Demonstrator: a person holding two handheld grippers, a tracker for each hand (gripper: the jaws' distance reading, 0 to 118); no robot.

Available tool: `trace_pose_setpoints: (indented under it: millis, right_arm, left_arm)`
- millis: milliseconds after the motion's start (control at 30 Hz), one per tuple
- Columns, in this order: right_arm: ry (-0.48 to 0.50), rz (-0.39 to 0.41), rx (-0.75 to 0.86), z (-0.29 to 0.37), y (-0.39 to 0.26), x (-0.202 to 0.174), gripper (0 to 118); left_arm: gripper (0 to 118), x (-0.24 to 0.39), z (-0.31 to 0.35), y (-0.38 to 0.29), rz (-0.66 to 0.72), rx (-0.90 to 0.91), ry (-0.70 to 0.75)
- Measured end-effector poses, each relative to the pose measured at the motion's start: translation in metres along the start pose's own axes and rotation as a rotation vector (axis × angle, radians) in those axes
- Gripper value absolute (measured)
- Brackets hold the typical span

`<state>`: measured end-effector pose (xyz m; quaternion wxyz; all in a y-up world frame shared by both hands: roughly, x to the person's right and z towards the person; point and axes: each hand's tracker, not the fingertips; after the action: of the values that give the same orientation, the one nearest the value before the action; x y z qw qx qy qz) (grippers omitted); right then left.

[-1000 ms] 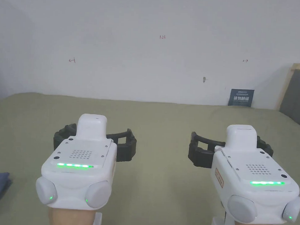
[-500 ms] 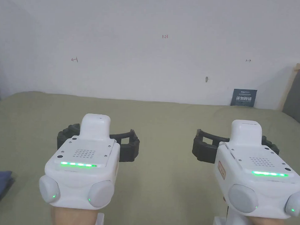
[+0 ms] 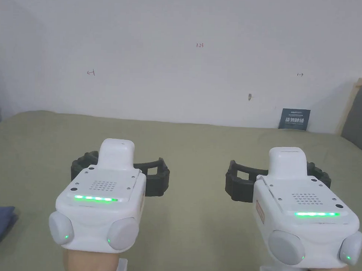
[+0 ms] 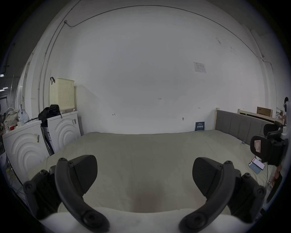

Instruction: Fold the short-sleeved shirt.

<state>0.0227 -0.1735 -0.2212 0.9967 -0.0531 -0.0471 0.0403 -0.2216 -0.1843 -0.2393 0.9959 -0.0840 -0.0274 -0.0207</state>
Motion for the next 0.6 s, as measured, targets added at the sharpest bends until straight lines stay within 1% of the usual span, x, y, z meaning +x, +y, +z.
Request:
trace_pose_setpoints:
  millis: [133,367,533,600]
  right_arm:
    - [0.022,-0.009,-0.003,0.0001,0.0003,0.0016,118]
    - [-0.015,-0.011,-0.018,-0.0023,-0.0022,0.0011,118]
    - [-0.007,-0.035,-0.031,-0.0025,-0.0021,0.0036,118]
    - [0.003,-0.025,-0.035,-0.0027,-0.002,0.004,118]
  left_arm:
    - [118,0.0001,0.0,0.0002,0.001,-0.002,0.0]
    - [118,-0.0003,-0.0003,0.0018,0.004,-0.005,-0.003]
    - [118,-0.0008,0.0003,0.0026,0.007,-0.005,-0.004]
    - [118,-0.0005,0.0002,0.0027,0.006,-0.009,-0.005]
